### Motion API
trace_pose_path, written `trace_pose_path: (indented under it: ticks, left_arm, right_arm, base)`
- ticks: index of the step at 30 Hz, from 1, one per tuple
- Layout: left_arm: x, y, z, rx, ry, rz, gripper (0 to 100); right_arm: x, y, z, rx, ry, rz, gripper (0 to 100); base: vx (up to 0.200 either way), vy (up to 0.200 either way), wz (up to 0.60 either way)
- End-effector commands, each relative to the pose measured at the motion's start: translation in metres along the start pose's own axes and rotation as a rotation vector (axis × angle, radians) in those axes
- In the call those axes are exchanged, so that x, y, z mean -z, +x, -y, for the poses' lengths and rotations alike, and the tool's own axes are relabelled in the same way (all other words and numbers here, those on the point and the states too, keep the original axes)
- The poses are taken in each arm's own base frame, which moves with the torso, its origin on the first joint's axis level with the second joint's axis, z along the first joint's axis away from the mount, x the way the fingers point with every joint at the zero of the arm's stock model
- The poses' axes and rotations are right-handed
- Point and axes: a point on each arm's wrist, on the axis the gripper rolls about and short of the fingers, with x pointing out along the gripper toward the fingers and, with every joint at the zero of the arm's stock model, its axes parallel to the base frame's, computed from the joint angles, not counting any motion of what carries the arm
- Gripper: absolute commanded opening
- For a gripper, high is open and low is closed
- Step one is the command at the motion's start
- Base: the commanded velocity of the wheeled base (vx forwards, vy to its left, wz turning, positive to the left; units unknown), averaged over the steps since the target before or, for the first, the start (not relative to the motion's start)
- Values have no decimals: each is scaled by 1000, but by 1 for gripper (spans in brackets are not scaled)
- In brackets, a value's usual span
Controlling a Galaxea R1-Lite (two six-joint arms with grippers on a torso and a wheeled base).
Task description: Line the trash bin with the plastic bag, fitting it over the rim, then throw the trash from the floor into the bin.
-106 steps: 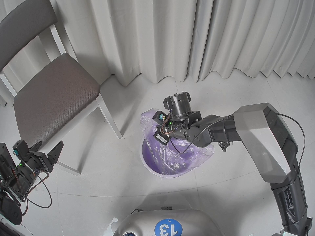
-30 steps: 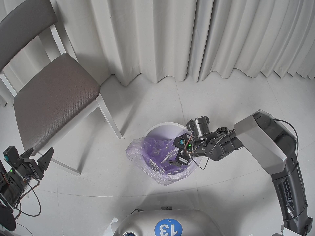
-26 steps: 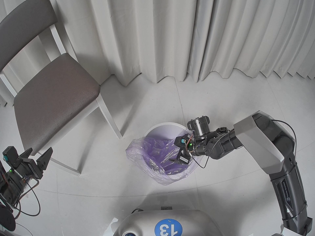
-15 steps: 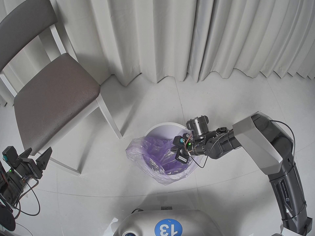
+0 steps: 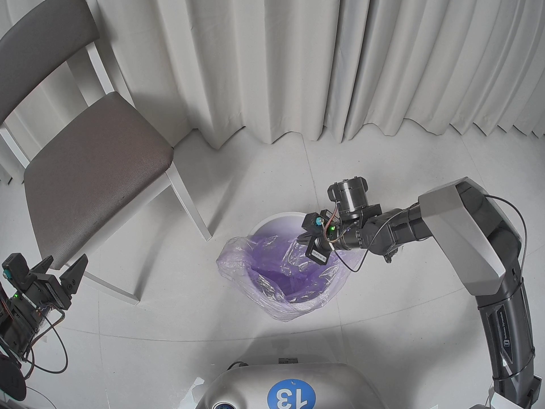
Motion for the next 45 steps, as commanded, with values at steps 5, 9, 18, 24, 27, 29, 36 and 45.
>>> trace_pose_path:
  ticks: [5, 9, 18, 24, 27, 29, 36, 45]
  left_arm:
    - [3, -2, 0, -1, -1, -9, 100]
    - [3, -2, 0, 4, -1, -11, 100]
    - [3, -3, 0, 2, 0, -8, 100]
    - [3, -3, 0, 5, -4, -12, 100]
    - [4, -5, 1, 24, -7, -22, 100]
    - [5, -7, 2, 25, -10, -28, 100]
    - [5, -7, 3, 36, -8, -28, 100]
    - [-5, -9, 7, 84, 20, 32, 100]
  right_arm:
    - [-26, -24, 40, 96, 10, 64, 0]
    - [-33, -32, 53, 131, 28, 89, 0]
    - [-36, -36, 67, 171, 157, 130, 0]
    - [-35, -40, 75, 214, 217, 163, 0]
    - [-38, -41, 82, 273, 296, 220, 0]
    - [-39, -42, 84, 317, 346, 239, 0]
    - [-41, -39, 84, 336, 446, 284, 0]
    - [-51, -38, 70, 281, 572, 304, 0]
  base:
    - [0, 0, 0]
    - [0, 0, 0]
    - [0, 0, 0]
    - [0, 0, 0]
    - [0, 0, 0]
    - [0, 0, 0]
    - [0, 0, 0]
    - [0, 0, 0]
